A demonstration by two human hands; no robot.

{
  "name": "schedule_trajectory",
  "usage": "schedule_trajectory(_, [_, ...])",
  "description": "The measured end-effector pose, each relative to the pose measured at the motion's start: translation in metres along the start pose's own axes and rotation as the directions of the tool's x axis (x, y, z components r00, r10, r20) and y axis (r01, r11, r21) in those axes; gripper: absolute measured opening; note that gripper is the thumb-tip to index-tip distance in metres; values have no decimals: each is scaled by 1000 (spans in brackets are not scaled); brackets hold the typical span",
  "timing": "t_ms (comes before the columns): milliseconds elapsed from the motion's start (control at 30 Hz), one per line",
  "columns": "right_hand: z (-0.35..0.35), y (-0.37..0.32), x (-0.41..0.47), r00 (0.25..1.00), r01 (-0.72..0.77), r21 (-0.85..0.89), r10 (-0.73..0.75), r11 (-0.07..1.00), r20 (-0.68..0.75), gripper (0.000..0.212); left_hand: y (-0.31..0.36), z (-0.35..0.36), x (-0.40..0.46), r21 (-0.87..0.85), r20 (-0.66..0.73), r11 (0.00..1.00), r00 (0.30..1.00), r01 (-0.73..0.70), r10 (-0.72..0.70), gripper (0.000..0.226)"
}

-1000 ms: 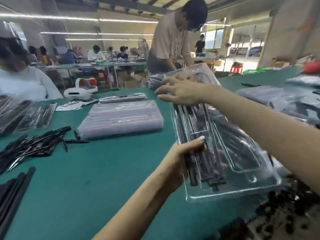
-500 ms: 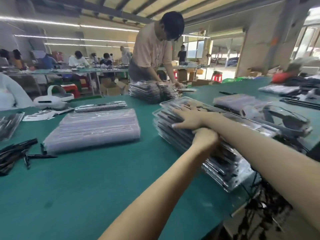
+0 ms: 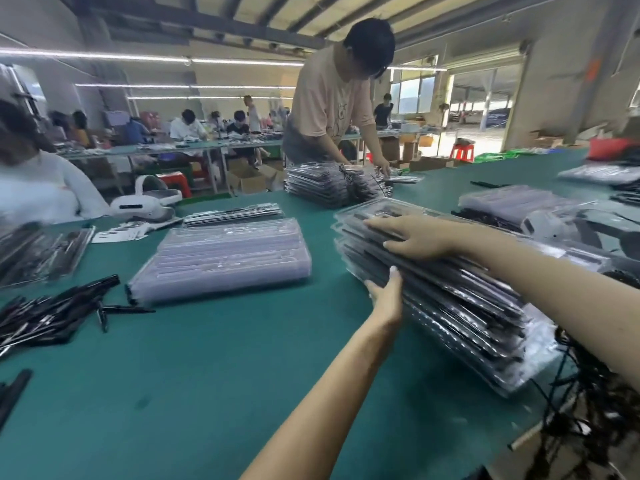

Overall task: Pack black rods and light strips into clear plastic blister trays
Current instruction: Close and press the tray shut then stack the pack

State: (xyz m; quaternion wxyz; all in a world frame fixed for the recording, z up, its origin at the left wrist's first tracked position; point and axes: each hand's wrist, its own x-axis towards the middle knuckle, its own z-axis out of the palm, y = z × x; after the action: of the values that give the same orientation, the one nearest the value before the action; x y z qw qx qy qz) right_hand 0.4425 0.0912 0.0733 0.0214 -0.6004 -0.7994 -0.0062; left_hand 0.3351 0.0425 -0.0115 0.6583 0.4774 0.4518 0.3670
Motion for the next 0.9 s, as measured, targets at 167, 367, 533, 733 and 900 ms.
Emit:
schedule_trajectory(167, [1, -4, 8, 998, 46, -81, -42, 996, 52, 59, 3, 40, 11, -107, -25, 994, 1000, -17, 14, 64])
schedule_trajectory(367, [0, 27, -2, 998, -51, -45, 52, 998, 35, 61, 6, 51, 12, 24, 7, 999, 999, -36, 36, 62])
schedule_trajectory(533, [8, 31, 4, 974, -224, -86, 226, 971, 10, 63, 7, 48, 11, 46, 16, 999, 1000, -28, 27, 69])
schedule_trajectory(733, [6, 44, 6, 942, -328, -53, 331, 943, 61, 61, -6, 24, 15, 217, 140, 963, 981, -162, 134, 82])
schedule_trajectory(900, [0, 44, 10, 928, -365, 6, 363, 931, 86, 63, -21, -10, 19, 88, 242, 975, 954, -202, 176, 64])
